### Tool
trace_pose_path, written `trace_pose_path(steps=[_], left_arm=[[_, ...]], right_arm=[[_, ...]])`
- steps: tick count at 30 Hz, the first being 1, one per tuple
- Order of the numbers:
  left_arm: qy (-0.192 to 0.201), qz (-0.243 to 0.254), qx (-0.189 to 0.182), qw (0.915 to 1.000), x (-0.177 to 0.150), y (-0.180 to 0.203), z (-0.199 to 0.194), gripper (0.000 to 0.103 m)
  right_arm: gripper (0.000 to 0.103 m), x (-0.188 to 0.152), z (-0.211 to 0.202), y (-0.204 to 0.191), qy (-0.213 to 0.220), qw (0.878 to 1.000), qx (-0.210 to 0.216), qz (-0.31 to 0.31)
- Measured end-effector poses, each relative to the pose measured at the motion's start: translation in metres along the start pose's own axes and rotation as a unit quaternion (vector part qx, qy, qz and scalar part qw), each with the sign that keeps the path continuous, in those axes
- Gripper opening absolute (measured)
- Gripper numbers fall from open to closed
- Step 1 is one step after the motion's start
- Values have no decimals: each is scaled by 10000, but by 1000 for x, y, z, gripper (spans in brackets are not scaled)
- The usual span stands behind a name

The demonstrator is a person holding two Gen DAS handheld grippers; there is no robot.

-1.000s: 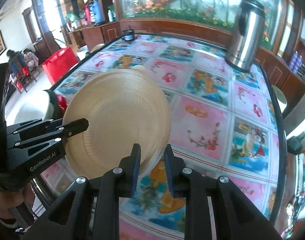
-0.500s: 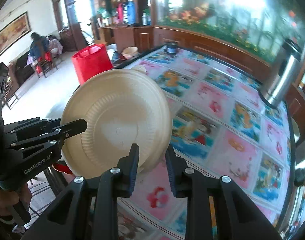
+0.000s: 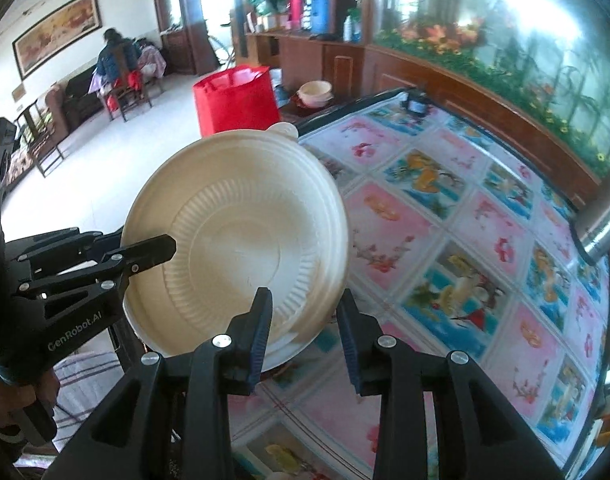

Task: Organize plates and bowls
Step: 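Lower the beige plate with both tools onto the white plates in the basin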

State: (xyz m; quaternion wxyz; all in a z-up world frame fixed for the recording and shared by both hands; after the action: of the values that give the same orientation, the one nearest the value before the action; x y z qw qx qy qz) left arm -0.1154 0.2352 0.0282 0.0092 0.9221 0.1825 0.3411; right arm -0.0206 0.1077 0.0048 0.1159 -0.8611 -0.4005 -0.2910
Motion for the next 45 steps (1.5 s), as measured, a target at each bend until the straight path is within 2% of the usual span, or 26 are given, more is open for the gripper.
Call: trace_pose_path(steps=[8, 15, 22, 26, 28, 35, 36, 38, 39, 40, 45], left_arm=[[-117, -59, 82, 9999, -10, -15, 6, 18], [-111, -86, 83, 9999, -13, -14, 10, 18], [-13, -191, 74, 9998, -12, -14, 10, 18], [71, -201, 76, 9997, -12, -14, 7, 18], [120, -213, 66, 9997, -11, -14, 4, 22], [290, -173, 13, 9994, -6, -8, -6, 23], [321, -176, -19, 9993, -6, -7, -8, 25], [411, -192, -105, 9989, -4, -4, -12, 39], [461, -183, -123, 9987, -3, -2, -13, 49], [499, -169, -103, 9986, -3, -1, -15, 54], [590, -135, 52, 9982, -2, -2, -20, 56]], right_arm=[[35, -5, 16, -17, -277, 9994, 51, -224], [46, -9, 26, -25, -416, 9986, 40, -312], [50, -8, 23, -26, -361, 9990, 72, -253], [59, -7, 23, -26, -324, 9992, 67, -220], [60, -8, 22, -26, -315, 9993, 68, -199], [62, -7, 18, -23, -263, 9995, 68, -155], [62, -7, 17, -22, -243, 9996, 71, -130], [67, -8, 15, -19, -201, 9997, 57, -86], [68, -8, 13, -18, -174, 9998, 45, -58], [70, -8, 12, -17, -150, 9999, 25, -39], [78, -8, 9, -12, -71, 9999, 1, 72]])
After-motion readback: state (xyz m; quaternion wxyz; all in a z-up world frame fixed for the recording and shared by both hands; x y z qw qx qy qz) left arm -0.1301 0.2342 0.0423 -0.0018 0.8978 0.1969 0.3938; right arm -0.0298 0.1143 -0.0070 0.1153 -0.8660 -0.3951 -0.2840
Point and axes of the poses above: each gripper's, at about its wrist camera, not at the fingertips, and z roughly the way its jaws point, y to its right, x to its top, the point moved 10 cm from there along z, roughly the way its jaws point, and after that the axes turned 1 degree about x, right-handed, at the moved point
